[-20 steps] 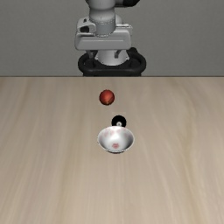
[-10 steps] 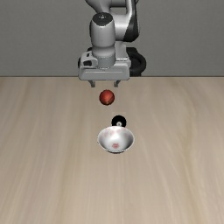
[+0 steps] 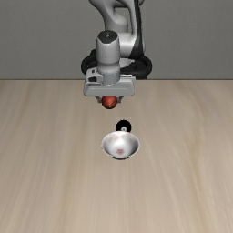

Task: Pick up the onion and put it on the bowl

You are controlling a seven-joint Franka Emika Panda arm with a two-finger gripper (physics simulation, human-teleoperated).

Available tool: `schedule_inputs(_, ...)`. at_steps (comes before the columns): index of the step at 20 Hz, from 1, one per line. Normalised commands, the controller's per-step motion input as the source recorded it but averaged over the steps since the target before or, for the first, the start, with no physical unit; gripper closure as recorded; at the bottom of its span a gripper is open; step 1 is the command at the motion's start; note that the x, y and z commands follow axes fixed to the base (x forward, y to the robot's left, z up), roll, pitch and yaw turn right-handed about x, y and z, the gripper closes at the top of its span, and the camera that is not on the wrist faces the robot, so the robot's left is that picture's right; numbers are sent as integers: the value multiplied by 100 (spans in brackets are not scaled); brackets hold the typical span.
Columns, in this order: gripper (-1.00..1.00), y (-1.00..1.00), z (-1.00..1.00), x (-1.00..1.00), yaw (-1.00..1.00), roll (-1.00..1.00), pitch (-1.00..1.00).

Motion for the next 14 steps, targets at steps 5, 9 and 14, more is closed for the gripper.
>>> schedule_inputs(5,100,0,20,0,0,0,0)
schedule_inputs(9,100,0,50,0,0,0,0)
schedule_inputs(14,100,0,100,0,0,0,0)
